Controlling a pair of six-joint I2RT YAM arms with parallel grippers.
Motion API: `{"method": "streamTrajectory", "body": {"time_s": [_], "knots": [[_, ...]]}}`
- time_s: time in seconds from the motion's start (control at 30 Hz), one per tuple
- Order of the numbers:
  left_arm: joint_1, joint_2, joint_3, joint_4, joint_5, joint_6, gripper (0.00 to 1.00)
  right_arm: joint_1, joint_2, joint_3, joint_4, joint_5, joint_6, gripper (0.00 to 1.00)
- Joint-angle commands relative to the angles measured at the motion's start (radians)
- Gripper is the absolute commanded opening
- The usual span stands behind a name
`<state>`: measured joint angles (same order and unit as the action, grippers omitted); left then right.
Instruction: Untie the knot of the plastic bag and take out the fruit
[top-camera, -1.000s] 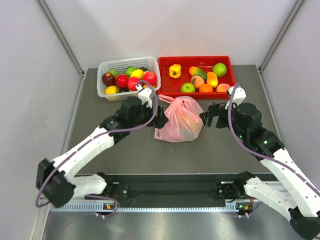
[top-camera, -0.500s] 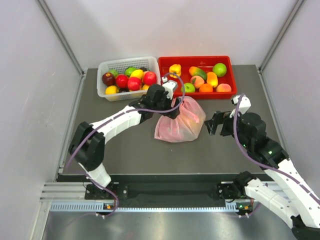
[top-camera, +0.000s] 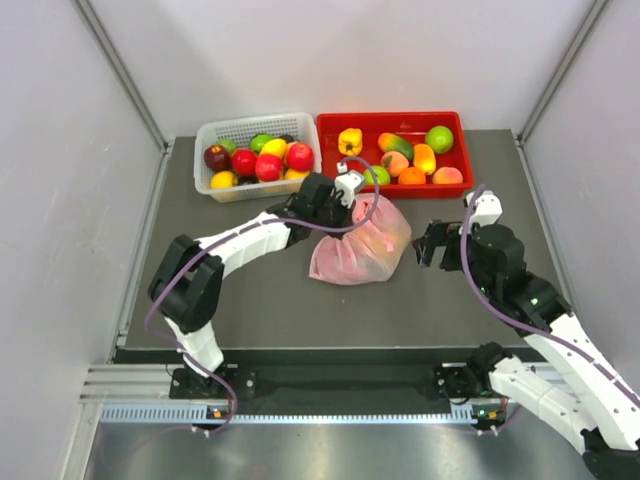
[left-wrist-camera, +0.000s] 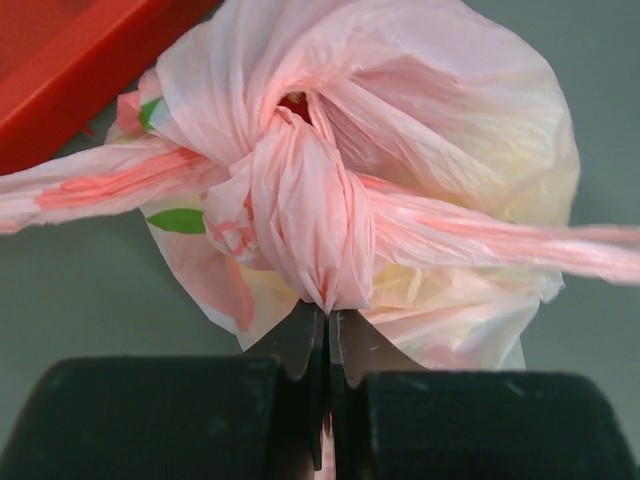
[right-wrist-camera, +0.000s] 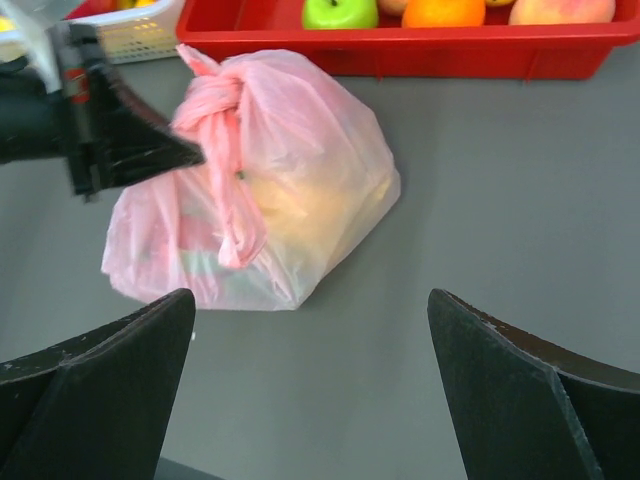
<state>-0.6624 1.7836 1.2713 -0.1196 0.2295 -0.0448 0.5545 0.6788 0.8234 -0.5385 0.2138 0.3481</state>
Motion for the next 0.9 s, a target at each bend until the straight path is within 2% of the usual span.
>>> {"method": "streamTrajectory", "body": {"time_s": [0.0, 0.1, 0.23, 0.4, 0.63, 0.87], "knots": [[-0.020, -0.154, -0.102, 0.104, 0.073, 0.078, 0.00, 0.009, 0.028, 0.013, 0.071, 0.079, 0.015, 1.00], [-0.045, -0.327, -0.185, 0.164, 0.071, 0.154, 0.00, 0.008, 0.073, 0.037, 0.095, 0.114, 0.011, 1.00], [-0.045, -0.415, -0.211, 0.082, 0.108, 0.218, 0.00, 0.008, 0.168, 0.072, 0.149, 0.099, -0.018, 1.00], [-0.045, -0.412, -0.219, 0.008, 0.142, 0.257, 0.00, 0.009, 0.304, 0.149, 0.213, -0.048, -0.083, 1.00], [-0.045, -0.428, -0.228, 0.026, 0.114, 0.250, 0.00, 0.008, 0.421, 0.143, 0.316, -0.188, -0.097, 1.00], [-0.046, -0.472, -0.250, 0.067, 0.114, 0.226, 0.00, 0.012, 0.482, 0.088, 0.435, -0.209, -0.037, 1.00]]}}
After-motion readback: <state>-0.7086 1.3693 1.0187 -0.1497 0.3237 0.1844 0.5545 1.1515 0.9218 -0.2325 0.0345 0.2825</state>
